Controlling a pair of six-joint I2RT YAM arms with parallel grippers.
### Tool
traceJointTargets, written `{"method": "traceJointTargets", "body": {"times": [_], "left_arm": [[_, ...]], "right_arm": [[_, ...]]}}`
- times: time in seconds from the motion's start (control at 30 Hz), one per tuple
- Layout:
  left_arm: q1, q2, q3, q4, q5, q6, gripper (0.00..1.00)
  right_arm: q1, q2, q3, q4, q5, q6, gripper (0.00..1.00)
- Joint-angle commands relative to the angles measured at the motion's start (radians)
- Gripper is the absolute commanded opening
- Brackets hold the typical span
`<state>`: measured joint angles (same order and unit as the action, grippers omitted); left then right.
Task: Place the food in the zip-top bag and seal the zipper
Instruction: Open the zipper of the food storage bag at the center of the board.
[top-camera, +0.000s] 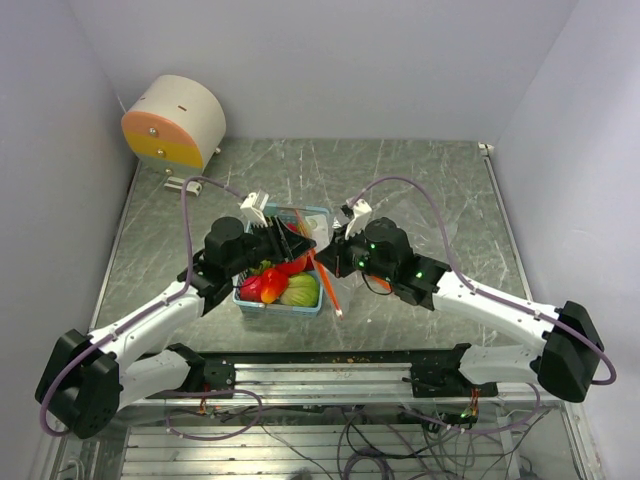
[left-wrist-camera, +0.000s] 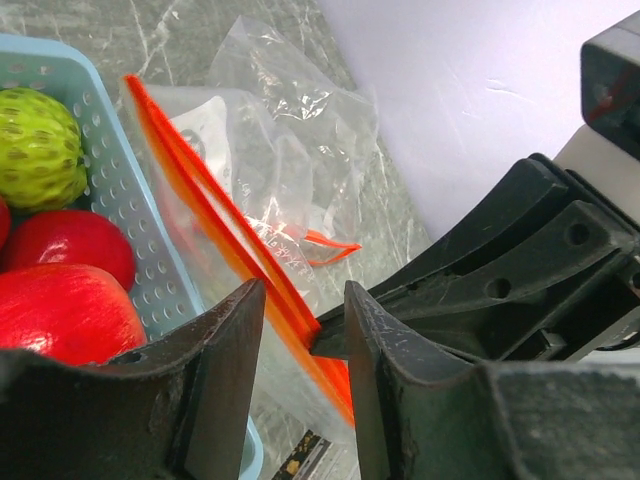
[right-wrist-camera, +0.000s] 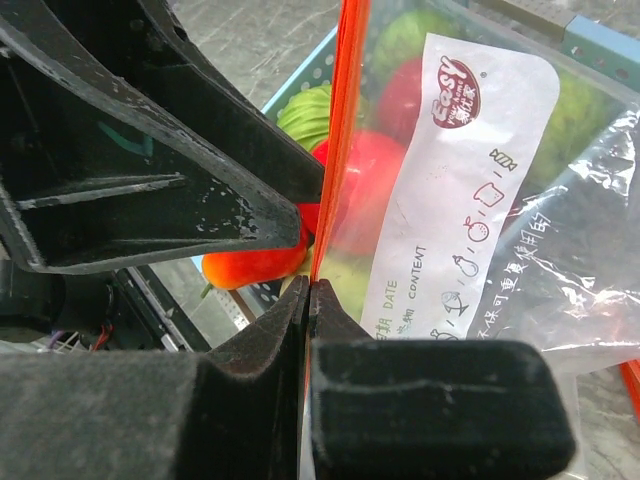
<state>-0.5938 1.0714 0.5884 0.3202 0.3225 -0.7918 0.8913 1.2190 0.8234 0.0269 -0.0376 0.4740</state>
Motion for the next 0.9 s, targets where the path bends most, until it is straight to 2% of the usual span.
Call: {"method": "traceJointTargets", "body": {"times": [0.0,0.2,0.43,0.53,0.7,0.77,0.87], "left_arm": [[-0.006,-0.014,-0.019,0.032,0.019,0.004,0.49],[-0.006,-0.054,-0.024,-0.044,-0.029,0.036,0.52],[-0.006,-0.017,-0.016,-0.019,-0.033,0.031,0.49],[-0.006,0.002,-0.025,0.01,-0.03,0.022,0.42],[-0.006,0.026,-0.034,0.038,-0.023,0.022,0.11],[-0.006,0.027,-0.037,0.041,-0.027,0.022,0.07],[-0.006,0.023,-0.037,0.035,-0.035,0.026,0.07]], "right_arm": [[-0.003,-0.033,-0.007,0.022,0.008,-0.015,0.0],[-0.002,-0.046,-0.009,0.031,-0.007,-0.017,0.0],[-0.001,-0.051,-0.007,0.041,-0.051,-0.024,0.0],[-0.001,-0.057,-0.004,0.033,-0.052,-0.03,0.0],[-0.001,-0.064,-0.004,0.031,-0.056,-0.038,0.0],[-0.001,-0.065,-0.004,0.031,-0.06,-0.04,0.0],[-0.001,-0.07,-0.001,0.009,-0.024,-0.041,0.0]]}}
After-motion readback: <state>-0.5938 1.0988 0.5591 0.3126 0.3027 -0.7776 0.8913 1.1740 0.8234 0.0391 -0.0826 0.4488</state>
